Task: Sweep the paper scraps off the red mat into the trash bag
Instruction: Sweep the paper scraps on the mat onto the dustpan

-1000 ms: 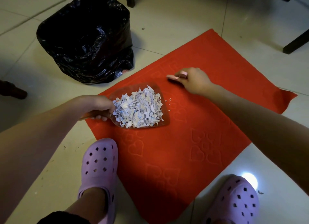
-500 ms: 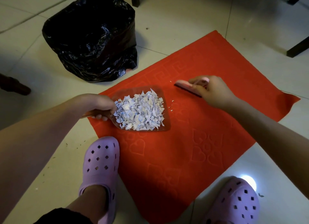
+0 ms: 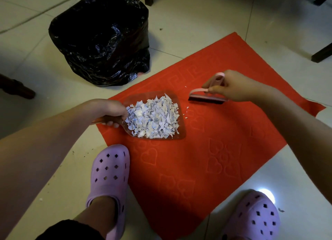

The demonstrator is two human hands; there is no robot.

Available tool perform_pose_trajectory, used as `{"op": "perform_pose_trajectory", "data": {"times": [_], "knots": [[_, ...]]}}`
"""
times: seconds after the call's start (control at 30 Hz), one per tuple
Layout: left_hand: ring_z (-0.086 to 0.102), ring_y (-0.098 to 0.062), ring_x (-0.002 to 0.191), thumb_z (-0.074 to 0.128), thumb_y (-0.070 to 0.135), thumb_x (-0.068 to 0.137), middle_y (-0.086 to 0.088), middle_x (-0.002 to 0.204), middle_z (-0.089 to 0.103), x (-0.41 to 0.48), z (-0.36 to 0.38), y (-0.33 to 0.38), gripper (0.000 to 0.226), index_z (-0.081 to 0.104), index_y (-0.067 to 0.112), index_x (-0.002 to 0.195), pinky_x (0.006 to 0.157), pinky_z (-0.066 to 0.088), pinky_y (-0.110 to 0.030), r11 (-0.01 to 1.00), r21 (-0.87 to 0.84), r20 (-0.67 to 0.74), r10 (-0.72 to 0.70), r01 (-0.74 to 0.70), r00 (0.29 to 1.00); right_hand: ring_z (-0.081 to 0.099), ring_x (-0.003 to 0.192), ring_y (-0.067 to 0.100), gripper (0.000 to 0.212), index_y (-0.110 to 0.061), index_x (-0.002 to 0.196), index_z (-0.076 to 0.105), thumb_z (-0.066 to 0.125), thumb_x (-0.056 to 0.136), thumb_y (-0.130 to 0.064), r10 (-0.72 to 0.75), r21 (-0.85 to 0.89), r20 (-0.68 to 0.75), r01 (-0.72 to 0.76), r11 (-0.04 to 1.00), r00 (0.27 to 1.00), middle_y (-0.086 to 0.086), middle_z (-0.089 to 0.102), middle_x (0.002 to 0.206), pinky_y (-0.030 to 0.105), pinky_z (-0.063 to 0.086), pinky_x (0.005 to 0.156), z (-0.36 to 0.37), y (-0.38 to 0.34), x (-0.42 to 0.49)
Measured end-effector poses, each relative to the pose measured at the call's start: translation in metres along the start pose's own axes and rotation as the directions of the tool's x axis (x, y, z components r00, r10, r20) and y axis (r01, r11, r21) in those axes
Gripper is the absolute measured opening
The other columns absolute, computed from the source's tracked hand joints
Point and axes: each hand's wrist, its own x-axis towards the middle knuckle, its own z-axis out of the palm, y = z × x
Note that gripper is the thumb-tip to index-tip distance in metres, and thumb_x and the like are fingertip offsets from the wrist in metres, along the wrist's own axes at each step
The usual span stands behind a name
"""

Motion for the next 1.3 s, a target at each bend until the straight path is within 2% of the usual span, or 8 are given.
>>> {"op": "perform_pose_trajectory", "data": {"times": [0.1,0.27,0.43,0.53,0.8,1.0,1.13,1.3], "knots": [[0.038,-0.013,0.031,0.046,0.014,0.088,-0.007,0.049,0.059,0.000,0.000,0.001,0.020,0.060,0.000,0.086,0.045,0.030,-0.021,1.000,-0.002,0.006,-0.003,0.003,1.000,0.060,0.103,0.018,0.022,-0.014,0.111,0.067,0.055,0.093,-0.013,-0.003,0.001,-0.085,0.003,1.000,0.996,0.003,0.067,0.111,0.029,0.044,0.086,-0.001,0.003,0.004],[0.039,-0.013,0.032,0.046,0.014,0.089,-0.006,0.048,0.058,-0.002,0.001,0.003,0.020,0.058,0.000,0.083,0.043,0.030,-0.020,1.000,0.008,-0.003,-0.001,0.001,1.000,0.060,0.103,0.031,0.022,-0.017,0.109,0.066,0.054,0.092,-0.025,0.113,0.006,-0.284,-0.116,0.993,0.952,0.011,0.067,0.111,0.044,0.049,0.088,0.020,-0.001,0.046],[0.038,-0.013,0.032,0.046,0.014,0.089,-0.007,0.047,0.058,-0.002,0.002,0.003,0.021,0.058,-0.001,0.081,0.044,0.030,-0.021,1.000,0.003,-0.007,0.001,-0.001,1.000,0.061,0.097,0.018,0.023,-0.012,0.113,0.067,0.056,0.093,-0.015,0.003,-0.027,0.012,-0.003,1.000,1.000,0.002,0.066,0.108,0.028,0.046,0.082,0.024,-0.011,0.041],[0.038,-0.013,0.031,0.045,0.013,0.089,-0.006,0.047,0.058,-0.003,0.002,0.003,0.022,0.058,0.000,0.078,0.043,0.029,-0.020,1.000,0.002,0.000,0.011,-0.011,1.000,0.060,0.100,0.014,0.024,-0.010,0.114,0.065,0.055,0.093,-0.012,-0.046,0.012,0.077,0.045,0.999,0.996,0.001,0.066,0.111,0.025,0.045,0.088,0.016,-0.011,0.015],[0.038,-0.013,0.031,0.045,0.013,0.089,-0.006,0.048,0.058,-0.002,0.003,0.002,0.020,0.058,0.001,0.081,0.045,0.028,-0.020,1.000,-0.013,-0.010,0.009,-0.009,1.000,0.060,0.105,0.019,0.022,-0.011,0.112,0.067,0.056,0.092,-0.012,0.041,0.073,-0.140,-0.031,0.997,0.989,0.004,0.067,0.112,0.033,0.046,0.090,0.019,0.012,-0.005],[0.038,-0.013,0.030,0.046,0.014,0.089,-0.006,0.047,0.058,-0.002,0.002,0.002,0.020,0.059,0.000,0.081,0.043,0.029,-0.020,1.000,0.000,-0.004,0.012,-0.012,1.000,0.064,0.096,0.032,0.023,-0.009,0.107,0.066,0.052,0.093,-0.020,0.184,0.081,-0.367,-0.165,0.983,0.912,0.014,0.070,0.102,0.039,0.049,0.082,0.051,0.013,-0.001],[0.038,-0.012,0.030,0.045,0.014,0.090,-0.006,0.049,0.057,-0.003,0.003,0.002,0.020,0.058,0.000,0.082,0.042,0.028,-0.019,1.000,-0.014,-0.011,0.010,-0.011,1.000,0.064,0.076,0.035,0.027,-0.005,0.105,0.066,0.047,0.095,-0.022,0.080,0.000,-0.374,-0.087,0.996,0.924,0.017,0.070,0.085,0.036,0.047,0.066,0.089,-0.012,-0.018],[0.037,-0.013,0.031,0.045,0.013,0.090,-0.007,0.049,0.057,-0.004,0.004,0.003,0.020,0.058,0.000,0.081,0.043,0.028,-0.020,1.000,-0.020,-0.010,0.013,-0.013,1.000,0.063,0.064,0.029,0.027,-0.017,0.114,0.068,0.051,0.093,-0.017,0.098,0.179,-0.473,-0.014,0.984,0.876,0.018,0.071,0.079,0.037,0.048,0.062,0.091,-0.023,-0.033]]}}
